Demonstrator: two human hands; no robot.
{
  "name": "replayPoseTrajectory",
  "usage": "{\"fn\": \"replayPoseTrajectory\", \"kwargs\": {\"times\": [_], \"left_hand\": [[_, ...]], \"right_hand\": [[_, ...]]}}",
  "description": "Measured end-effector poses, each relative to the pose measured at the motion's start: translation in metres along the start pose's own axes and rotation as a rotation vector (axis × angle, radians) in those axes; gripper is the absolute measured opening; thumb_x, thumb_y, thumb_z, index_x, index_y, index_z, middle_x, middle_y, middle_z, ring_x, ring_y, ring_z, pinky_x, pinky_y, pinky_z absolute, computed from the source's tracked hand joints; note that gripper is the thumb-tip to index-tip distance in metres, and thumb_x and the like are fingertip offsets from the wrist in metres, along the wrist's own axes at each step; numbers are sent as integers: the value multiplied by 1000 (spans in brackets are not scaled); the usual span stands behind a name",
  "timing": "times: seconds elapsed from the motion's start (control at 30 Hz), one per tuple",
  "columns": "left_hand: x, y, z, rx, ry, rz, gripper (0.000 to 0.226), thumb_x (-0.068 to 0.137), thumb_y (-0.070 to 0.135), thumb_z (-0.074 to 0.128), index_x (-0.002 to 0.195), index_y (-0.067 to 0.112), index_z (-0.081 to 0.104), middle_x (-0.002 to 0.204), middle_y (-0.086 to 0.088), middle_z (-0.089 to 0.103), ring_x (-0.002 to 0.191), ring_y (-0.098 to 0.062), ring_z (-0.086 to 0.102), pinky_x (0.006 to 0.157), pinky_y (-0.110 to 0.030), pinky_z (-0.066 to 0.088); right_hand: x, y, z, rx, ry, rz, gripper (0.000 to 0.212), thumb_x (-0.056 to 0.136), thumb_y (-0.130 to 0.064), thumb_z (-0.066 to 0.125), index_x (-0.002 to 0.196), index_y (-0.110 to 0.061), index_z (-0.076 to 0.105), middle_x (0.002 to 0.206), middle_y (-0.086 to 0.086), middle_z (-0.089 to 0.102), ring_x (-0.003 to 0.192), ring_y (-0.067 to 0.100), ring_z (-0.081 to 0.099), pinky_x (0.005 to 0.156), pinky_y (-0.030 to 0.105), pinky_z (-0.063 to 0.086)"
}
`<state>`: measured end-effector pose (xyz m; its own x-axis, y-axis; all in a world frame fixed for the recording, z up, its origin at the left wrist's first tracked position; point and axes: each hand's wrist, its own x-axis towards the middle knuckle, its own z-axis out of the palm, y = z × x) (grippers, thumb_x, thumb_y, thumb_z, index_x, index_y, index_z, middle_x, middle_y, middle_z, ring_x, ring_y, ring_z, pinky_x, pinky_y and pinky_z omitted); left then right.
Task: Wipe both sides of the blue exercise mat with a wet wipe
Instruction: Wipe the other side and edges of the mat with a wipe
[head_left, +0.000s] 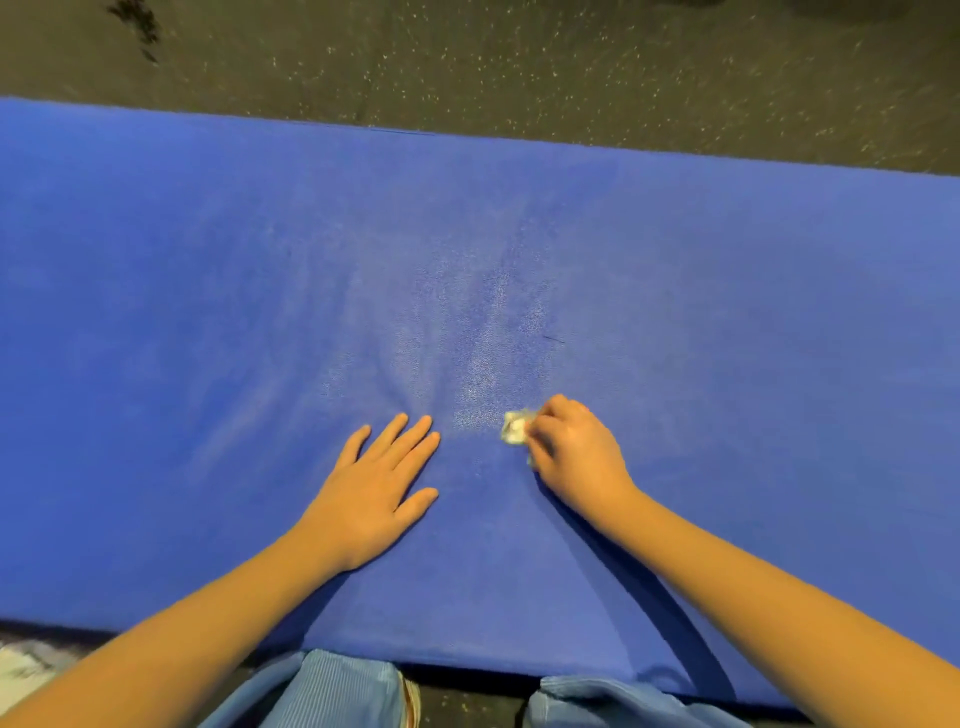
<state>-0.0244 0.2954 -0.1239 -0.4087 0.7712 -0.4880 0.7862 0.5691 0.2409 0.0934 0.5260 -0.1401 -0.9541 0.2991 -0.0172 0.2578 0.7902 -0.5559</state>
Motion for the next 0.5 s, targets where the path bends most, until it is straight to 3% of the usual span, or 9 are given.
{"fn": "replayPoseTrajectory", "kwargs": {"times": [0.13, 0.33, 0.5], "left_hand": [[0, 2, 1, -10, 28, -17, 98, 69, 77, -29, 152, 31, -5, 154, 19, -18, 145, -6, -18, 115, -31, -16], [-5, 8, -2, -47, 37, -48, 88, 77, 66, -9, 155, 28, 6, 155, 18, -12, 148, -9, -10, 117, -34, -12], [-10, 14, -1, -132, 48, -95, 95, 72, 66, -8, 155, 26, 12, 160, 14, -3, 149, -10, -7, 119, -38, -8]], "right_hand": [[-31, -27, -6, 121, -321, -269, 21, 85, -26, 53, 76, -11, 66, 82, 5, 59, 74, 24, 56, 55, 29, 44], [-13, -9, -12, -7, -141, 45, 14, 85, -15, 63, 76, -6, 68, 87, 8, 56, 82, 32, 56, 59, 35, 43], [-56, -50, -17, 177, -413, -207, 15, 84, -20, 61, 81, -9, 70, 88, 6, 58, 81, 26, 57, 64, 35, 47]]}}
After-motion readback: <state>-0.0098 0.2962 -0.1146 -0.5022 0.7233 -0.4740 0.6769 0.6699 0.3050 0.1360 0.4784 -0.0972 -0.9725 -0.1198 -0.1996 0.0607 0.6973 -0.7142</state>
